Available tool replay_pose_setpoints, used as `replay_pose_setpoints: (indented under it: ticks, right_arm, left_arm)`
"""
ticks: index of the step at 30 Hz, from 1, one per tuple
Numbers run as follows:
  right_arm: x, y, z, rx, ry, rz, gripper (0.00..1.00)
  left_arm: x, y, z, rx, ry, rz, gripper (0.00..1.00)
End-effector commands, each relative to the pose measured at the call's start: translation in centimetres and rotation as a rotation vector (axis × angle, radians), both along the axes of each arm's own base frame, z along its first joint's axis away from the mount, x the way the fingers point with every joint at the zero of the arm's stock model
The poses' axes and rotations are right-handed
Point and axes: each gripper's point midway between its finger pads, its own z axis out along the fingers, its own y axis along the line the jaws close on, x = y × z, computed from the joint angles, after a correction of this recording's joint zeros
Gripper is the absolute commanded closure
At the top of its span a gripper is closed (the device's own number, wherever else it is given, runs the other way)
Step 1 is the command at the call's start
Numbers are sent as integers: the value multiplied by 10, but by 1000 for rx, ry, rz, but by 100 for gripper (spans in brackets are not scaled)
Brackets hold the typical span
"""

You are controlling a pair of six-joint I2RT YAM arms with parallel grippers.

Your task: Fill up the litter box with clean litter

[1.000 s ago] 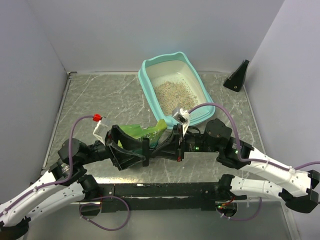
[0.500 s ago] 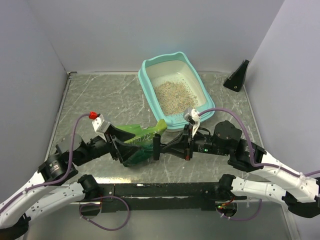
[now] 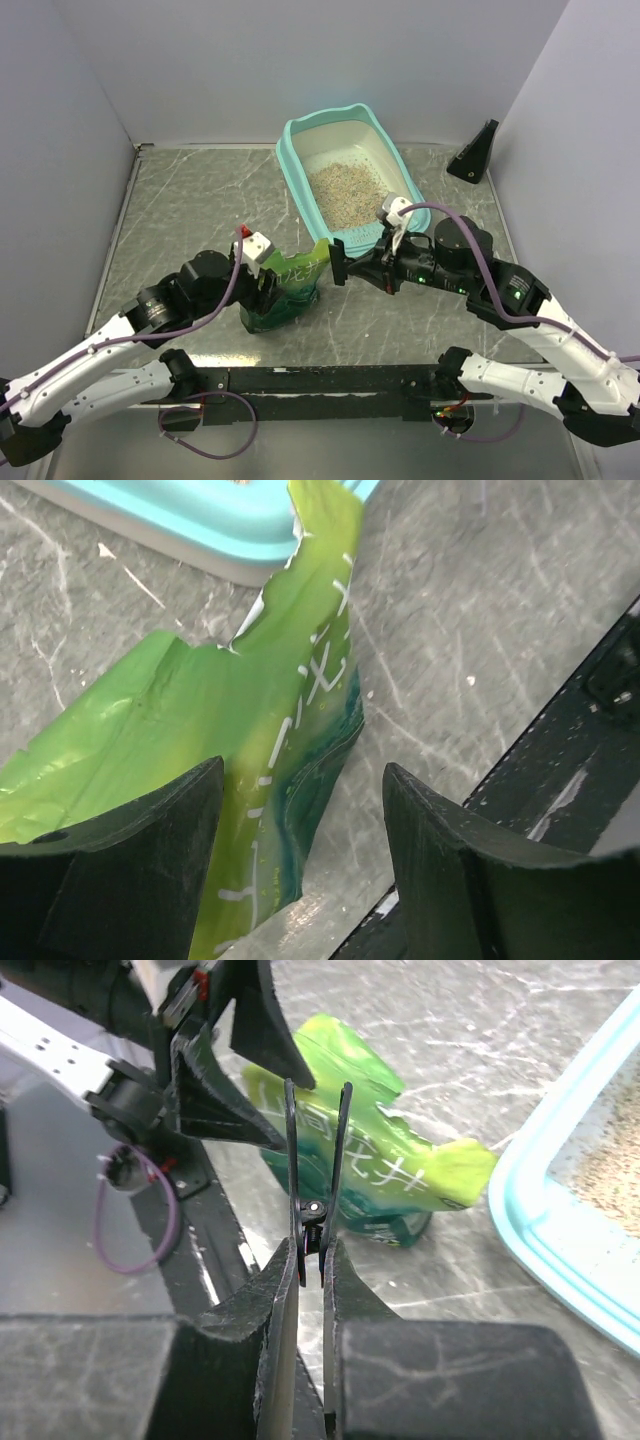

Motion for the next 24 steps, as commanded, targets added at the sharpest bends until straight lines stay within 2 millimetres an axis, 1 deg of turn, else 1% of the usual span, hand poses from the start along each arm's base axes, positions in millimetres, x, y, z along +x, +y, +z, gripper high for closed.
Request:
replay_pose_setpoints:
  ticks: [1, 3, 4, 7, 9, 10, 12, 13, 14, 15, 16, 17, 18, 19, 20, 21, 23, 24]
  right_arm:
    - [6, 0, 16, -8, -82, 34, 100]
    - [11, 3, 15, -14, -80, 33, 100]
    - [11, 4, 15, -17, -83, 43, 100]
    - [18, 12, 7, -48, -71, 74, 100]
    - [18, 18, 6, -50, -74, 110, 100]
    - [22, 20, 3, -58, -70, 114, 100]
    - [25, 25, 3, -62, -90, 142, 100]
    - [29, 28, -1, -73, -85, 154, 100]
    - [26, 31, -2, -70, -83, 189, 100]
    - [28, 33, -1, -78, -112, 219, 100]
    - [31, 35, -6, -91, -114, 236, 100]
    - [33, 37, -7, -100, -122, 251, 100]
    - [34, 38, -8, -110, -157, 288, 100]
    - [37, 39, -17, -139, -152, 308, 100]
    - [42, 38, -21, -159, -162, 318, 100]
    - [44, 37, -22, -178, -196, 349, 100]
    - [49, 37, -34, -218, -201, 377, 100]
    - [54, 38, -39, -240, -241, 403, 100]
  left_arm:
    - [6, 4, -3, 49, -56, -7, 31]
    - [6, 5, -7, 60, -59, -10, 33]
    - [7, 6, -12, 75, -55, -10, 34]
    - [9, 7, -19, 108, -47, -7, 38]
    - [10, 7, -23, 123, -47, -8, 40]
    - [11, 7, -24, 132, -53, -13, 41]
    - [12, 5, -29, 146, -52, -22, 48]
    - [12, 4, -30, 145, -53, -27, 52]
    - [12, 4, -30, 150, -53, -27, 63]
    - [14, 4, -32, 158, -48, -21, 70]
    - [15, 3, -33, 163, -48, -21, 78]
    - [15, 2, -34, 168, -46, -26, 88]
    - [16, 3, -36, 177, -43, -18, 92]
    - [18, 3, -37, 181, -45, -8, 96]
    - [19, 4, -37, 184, -45, -5, 99]
    - [19, 4, -37, 188, -47, -8, 99]
    - [18, 3, -37, 188, -50, -16, 99]
    - [18, 3, -35, 183, -62, -23, 99]
